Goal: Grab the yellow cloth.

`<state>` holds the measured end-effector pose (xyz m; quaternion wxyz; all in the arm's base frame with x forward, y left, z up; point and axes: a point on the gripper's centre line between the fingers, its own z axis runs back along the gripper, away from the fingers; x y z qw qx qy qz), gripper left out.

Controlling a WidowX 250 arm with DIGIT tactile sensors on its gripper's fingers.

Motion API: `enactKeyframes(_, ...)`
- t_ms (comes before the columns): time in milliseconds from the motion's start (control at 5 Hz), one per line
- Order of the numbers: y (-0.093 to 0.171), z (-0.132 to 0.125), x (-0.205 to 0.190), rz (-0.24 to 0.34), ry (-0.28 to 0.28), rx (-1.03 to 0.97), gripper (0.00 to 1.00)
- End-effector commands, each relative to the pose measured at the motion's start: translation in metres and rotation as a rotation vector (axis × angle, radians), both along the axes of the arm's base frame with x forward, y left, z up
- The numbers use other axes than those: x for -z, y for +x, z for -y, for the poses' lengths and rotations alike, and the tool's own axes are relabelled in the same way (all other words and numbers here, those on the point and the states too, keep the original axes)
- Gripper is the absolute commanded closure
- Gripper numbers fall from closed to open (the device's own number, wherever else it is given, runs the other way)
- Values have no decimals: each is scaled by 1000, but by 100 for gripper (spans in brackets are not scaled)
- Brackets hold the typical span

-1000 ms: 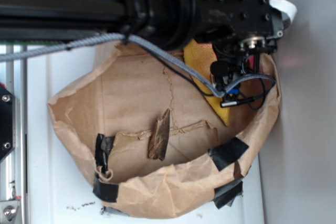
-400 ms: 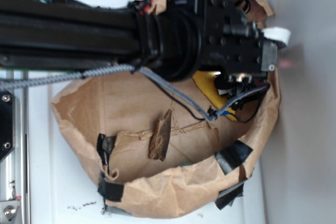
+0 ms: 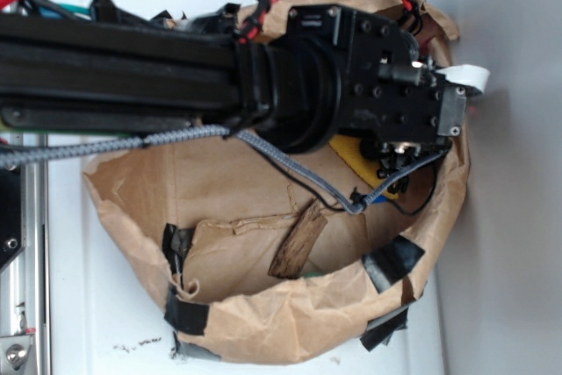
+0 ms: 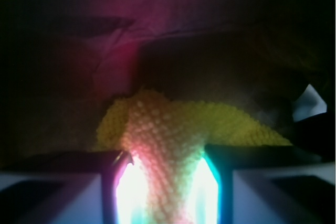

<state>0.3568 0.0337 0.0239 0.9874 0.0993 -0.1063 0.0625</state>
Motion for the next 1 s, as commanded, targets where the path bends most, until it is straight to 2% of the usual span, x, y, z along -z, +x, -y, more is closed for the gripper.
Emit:
enactKeyframes(0,-41,3,-81,42,-144,225,100)
enactKeyframes(200,-61,3,-96,3,-182,271,100)
enactKeyframes(400,-90,9,-108,-13,-168,328,100)
enactKeyframes(600,-111,11,-119,-85,-216,496,100)
enactKeyframes(800,-131,14,-131,-157,-164,514,100)
